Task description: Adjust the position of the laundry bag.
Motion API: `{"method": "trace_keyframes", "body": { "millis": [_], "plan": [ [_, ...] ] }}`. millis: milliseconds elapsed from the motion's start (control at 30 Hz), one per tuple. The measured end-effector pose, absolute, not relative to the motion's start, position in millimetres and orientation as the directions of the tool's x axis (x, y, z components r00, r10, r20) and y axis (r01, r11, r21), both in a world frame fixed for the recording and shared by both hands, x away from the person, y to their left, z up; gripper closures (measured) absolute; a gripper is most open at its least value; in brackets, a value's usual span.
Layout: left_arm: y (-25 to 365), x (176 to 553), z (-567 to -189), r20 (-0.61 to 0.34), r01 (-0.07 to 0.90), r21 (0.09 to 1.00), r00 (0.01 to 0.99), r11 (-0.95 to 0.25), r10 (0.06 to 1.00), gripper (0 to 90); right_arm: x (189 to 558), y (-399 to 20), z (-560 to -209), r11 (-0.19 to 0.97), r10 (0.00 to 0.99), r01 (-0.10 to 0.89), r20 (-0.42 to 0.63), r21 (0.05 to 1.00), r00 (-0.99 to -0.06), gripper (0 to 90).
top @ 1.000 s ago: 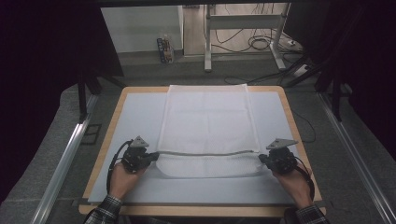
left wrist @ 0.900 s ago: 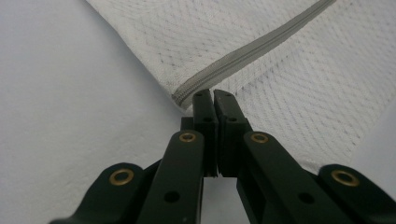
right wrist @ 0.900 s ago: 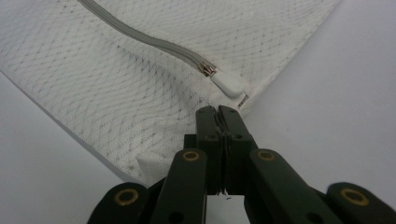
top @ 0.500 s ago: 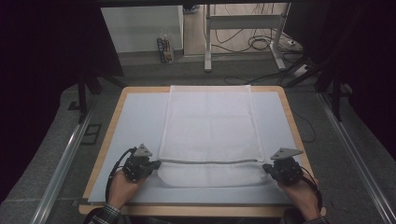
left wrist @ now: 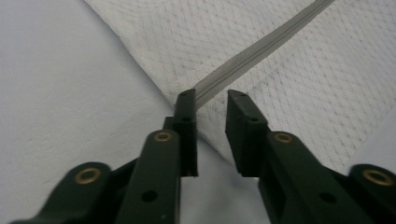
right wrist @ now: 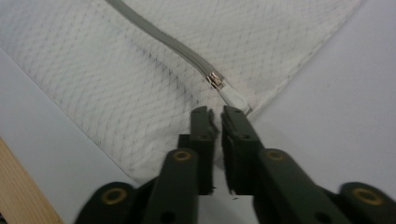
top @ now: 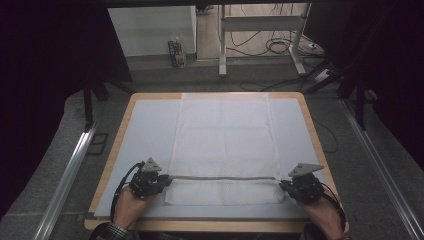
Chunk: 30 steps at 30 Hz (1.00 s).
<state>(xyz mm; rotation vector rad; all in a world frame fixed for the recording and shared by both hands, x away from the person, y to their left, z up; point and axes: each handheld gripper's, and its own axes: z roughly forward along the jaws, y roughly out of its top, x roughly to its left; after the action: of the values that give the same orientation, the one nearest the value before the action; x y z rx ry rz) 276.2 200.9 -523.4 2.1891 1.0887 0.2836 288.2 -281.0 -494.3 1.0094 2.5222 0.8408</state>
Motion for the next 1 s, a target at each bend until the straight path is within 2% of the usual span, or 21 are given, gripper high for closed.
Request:
{"method": "trace_keyframes", "body": {
  "millis": [33,67,100,167,200,233,267,400,467,500,567,700,1000],
  "plan": [
    [201.1,276.2,-523.3,-0.095,0.624,0.654,0.628,-0.427,0.773,66.3,288.6,-281.6,-493.5,0.578,0.702,0.524,-0.054,0.625,-0.710,70.8],
    [201.1,276.2,-523.3,-0.095,0.624,0.654,0.628,-0.427,0.773,62.9,288.6,-281.6,-493.5,0.578,0.702,0.524,-0.054,0.625,-0.710,70.8],
    [201.8,275.6,-522.8,-0.095,0.619,0.663,0.628,-0.422,0.772,60.2,289.6,-282.5,-492.7,0.577,0.695,0.510,-0.056,0.638,-0.717,62.7],
    [202.2,274.4,-522.4,-0.088,0.612,0.673,0.623,-0.414,0.778,52.2,290.5,-283.1,-492.6,0.570,0.695,0.499,-0.058,0.652,-0.717,55.0],
    [202.2,274.4,-522.4,-0.088,0.612,0.673,0.623,-0.414,0.778,47.9,290.5,-283.1,-492.6,0.570,0.695,0.499,-0.058,0.652,-0.717,55.0],
    [202.8,274.1,-522.1,-0.081,0.610,0.677,0.618,-0.412,0.782,43.0,292.0,-283.8,-492.5,0.559,0.696,0.495,-0.052,0.665,-0.716,47.2],
    [203.4,273.8,-522.1,-0.076,0.613,0.679,0.606,-0.404,0.792,43.0,292.0,-283.8,-492.5,0.559,0.696,0.495,-0.052,0.665,-0.716,47.2],
    [206.8,276.9,-524.0,-0.095,0.630,0.687,0.570,-0.360,0.816,23.3,296.3,-285.6,-494.2,0.542,0.699,0.492,-0.041,0.681,-0.714,33.1],
    [206.8,278.2,-524.4,-0.100,0.633,0.691,0.562,-0.349,0.821,16.9,298.9,-286.7,-495.6,0.536,0.696,0.484,-0.039,0.692,-0.717,22.4],
    [204.8,278.3,-524.8,-0.084,0.636,0.684,0.556,-0.358,0.827,8.9,301.5,-287.3,-498.5,0.540,0.696,0.482,-0.043,0.690,-0.717,16.5],
    [202.8,277.8,-526.0,-0.067,0.634,0.671,0.568,-0.384,0.820,6.5,303.0,-287.4,-500.9,0.546,0.697,0.488,-0.046,0.681,-0.716,10.0],
    [200.7,277.8,-526.2,-0.081,0.628,0.671,0.590,-0.395,0.803,4.5,304.7,-288.2,-502.8,0.540,0.694,0.488,-0.035,0.686,-0.719,4.5],
    [200.2,277.7,-526.6,-0.067,0.621,0.673,0.593,-0.402,0.803,4.6,305.2,-290.7,-502.3,0.519,0.700,0.492,-0.016,0.699,-0.714,2.6]
  ]
}}
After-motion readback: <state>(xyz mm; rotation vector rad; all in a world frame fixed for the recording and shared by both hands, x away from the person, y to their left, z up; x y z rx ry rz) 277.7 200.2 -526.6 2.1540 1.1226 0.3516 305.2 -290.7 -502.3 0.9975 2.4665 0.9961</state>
